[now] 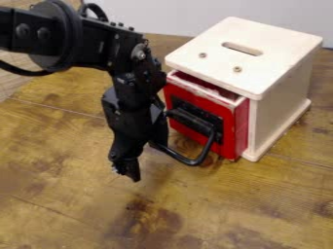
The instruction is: Open the drawer
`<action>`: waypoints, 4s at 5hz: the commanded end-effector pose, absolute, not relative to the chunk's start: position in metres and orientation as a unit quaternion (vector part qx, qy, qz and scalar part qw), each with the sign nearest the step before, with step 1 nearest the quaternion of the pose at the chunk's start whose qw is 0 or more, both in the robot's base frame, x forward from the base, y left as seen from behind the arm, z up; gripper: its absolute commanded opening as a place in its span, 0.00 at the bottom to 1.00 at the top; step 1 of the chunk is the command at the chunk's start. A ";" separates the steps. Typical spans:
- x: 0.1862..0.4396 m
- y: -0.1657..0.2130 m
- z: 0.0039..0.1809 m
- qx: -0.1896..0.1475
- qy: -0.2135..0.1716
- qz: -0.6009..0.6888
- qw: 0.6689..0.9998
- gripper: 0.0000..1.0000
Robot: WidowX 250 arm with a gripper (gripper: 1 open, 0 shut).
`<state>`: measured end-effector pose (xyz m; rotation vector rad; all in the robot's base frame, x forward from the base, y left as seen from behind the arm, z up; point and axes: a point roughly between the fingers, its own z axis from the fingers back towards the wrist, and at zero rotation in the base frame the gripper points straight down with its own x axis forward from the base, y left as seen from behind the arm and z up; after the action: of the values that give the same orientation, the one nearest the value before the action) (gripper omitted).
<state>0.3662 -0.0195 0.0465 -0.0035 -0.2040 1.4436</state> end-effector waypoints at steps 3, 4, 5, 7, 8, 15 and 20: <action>0.383 -0.004 0.066 -0.017 -0.123 0.682 0.721 1.00; 0.384 -0.004 0.065 -0.015 -0.123 0.683 0.720 1.00; 0.384 -0.004 0.064 -0.013 -0.122 0.684 0.719 1.00; 0.384 -0.004 0.065 -0.010 -0.122 0.687 0.716 1.00; 0.384 -0.003 0.065 -0.008 -0.122 0.689 0.714 1.00; 0.384 -0.002 0.066 0.004 -0.122 0.699 0.704 1.00; 0.384 -0.003 0.065 0.009 -0.123 0.705 0.699 1.00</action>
<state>0.3699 -0.0165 0.0439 0.0523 -0.1931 1.5315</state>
